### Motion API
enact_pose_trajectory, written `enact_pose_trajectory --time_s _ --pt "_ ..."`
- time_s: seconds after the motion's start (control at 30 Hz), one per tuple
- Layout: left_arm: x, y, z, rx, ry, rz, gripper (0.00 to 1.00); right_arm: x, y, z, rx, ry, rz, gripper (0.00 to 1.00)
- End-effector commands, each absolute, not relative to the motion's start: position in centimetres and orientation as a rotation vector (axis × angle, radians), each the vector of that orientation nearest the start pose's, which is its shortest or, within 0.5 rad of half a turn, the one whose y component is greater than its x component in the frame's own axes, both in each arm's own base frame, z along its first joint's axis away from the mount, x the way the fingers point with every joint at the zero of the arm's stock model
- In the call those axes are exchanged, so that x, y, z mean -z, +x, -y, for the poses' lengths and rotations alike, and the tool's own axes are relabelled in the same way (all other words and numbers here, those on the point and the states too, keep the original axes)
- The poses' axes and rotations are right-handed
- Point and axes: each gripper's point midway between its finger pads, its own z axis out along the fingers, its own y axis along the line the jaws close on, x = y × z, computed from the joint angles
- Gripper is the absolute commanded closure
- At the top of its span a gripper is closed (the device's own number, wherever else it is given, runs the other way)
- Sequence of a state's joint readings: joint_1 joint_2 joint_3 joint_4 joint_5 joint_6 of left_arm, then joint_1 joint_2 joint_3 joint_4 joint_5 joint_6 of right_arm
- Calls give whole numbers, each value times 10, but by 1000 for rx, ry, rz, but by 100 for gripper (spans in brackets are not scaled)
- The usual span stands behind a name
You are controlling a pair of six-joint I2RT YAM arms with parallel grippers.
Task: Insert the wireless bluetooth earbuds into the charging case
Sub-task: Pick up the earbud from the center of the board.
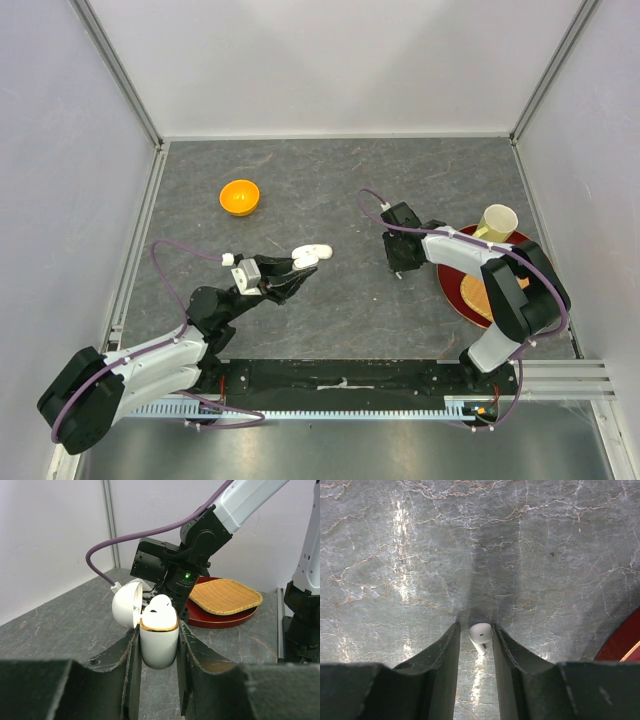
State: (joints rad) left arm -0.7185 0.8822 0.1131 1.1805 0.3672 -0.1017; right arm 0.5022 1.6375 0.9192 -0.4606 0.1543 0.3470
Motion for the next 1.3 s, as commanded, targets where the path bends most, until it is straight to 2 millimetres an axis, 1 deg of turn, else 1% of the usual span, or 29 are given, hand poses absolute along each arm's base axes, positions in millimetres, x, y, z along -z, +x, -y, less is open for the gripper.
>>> enact_pose_trajectory --time_s 0.0,0.1,0.23,0.43,0.67,0.9,1.07,1.1,1.17,1.27 --pt "-268 188 246 874 673 -955 98 -15 283 -143 -27 -195 -2742 61" --pt "-268 188 246 872 674 -956 98 -18 283 -143 -39 -186 -2735 59" --pt "-268 188 246 872 675 -956 98 -19 283 -145 -67 -177 -2732 62" --pt "-268 188 246 873 677 -957 98 -16 280 -145 -87 -181 -2743 65" --pt "-268 188 246 874 676 -956 98 -12 276 -142 -79 -172 -2756 64" --pt "-266 188 247 880 676 -964 98 -12 274 -141 -95 -155 -2764 70" --pt "-266 188 247 880 677 -965 98 -11 272 -141 -101 -150 -2767 67" --pt "-266 188 247 879 675 -964 98 -12 272 -141 -104 -144 -2766 70" --pt "-265 188 247 880 677 -967 98 -11 272 -141 -105 -145 -2768 72" --pt "-265 188 247 879 676 -967 98 -11 273 -141 -107 -140 -2762 83"
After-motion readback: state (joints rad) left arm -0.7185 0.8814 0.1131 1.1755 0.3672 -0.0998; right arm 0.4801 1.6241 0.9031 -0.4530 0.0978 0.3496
